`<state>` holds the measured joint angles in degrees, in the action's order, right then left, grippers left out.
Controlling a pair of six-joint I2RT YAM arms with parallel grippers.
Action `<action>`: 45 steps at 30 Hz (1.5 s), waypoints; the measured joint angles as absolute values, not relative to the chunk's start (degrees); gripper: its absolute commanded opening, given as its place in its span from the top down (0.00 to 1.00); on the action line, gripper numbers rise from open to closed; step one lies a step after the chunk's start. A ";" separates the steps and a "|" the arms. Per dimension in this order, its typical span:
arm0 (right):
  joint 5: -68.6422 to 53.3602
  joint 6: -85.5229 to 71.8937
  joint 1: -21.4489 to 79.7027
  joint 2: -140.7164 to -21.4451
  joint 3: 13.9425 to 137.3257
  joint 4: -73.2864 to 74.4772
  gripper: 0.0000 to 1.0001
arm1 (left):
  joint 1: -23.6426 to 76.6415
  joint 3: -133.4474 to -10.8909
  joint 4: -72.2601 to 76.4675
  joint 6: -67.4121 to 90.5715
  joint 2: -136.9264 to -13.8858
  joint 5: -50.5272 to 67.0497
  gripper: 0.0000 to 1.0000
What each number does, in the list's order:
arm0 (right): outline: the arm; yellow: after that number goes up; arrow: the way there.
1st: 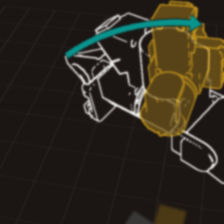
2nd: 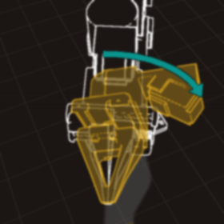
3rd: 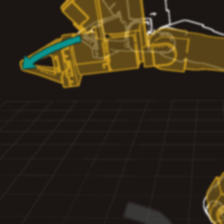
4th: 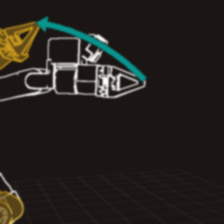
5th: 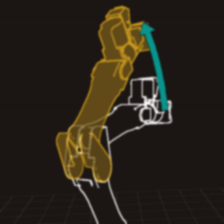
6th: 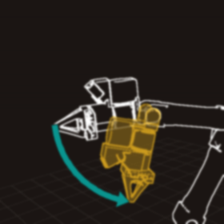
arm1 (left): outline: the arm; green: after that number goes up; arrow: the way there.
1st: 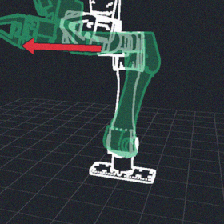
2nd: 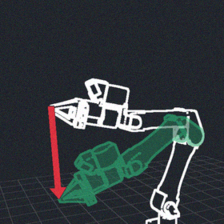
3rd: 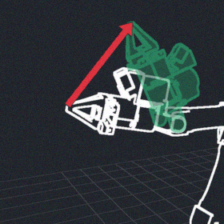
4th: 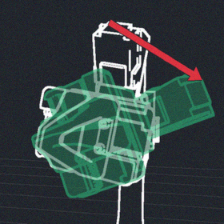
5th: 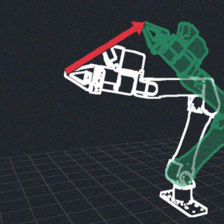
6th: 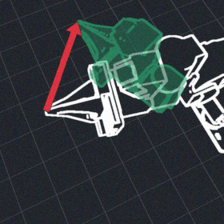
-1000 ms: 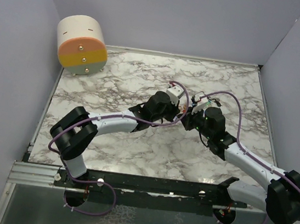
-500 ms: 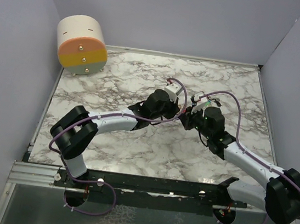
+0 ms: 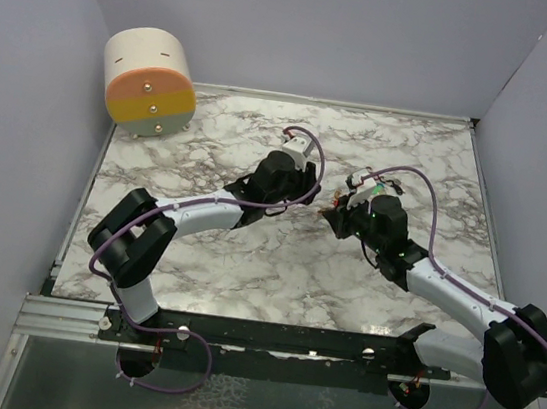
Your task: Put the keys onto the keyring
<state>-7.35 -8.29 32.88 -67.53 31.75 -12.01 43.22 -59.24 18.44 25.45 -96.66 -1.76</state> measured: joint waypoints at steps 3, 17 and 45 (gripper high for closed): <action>-7.33 -8.29 32.88 -67.55 31.75 -12.01 0.99 | 42.92 -58.33 18.98 26.28 -96.60 -1.76 0.55; 0.21 -11.31 32.88 -71.16 32.84 -9.19 0.99 | 37.19 -49.69 18.17 28.14 -88.31 -4.43 0.01; 22.70 -20.91 32.88 -72.53 37.67 4.73 0.55 | 35.64 -47.62 11.18 28.18 -79.68 -6.11 0.01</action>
<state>22.70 -20.91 32.88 -72.53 37.67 4.73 35.64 -47.62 11.18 28.18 -79.68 -6.11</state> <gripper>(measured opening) 0.143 0.991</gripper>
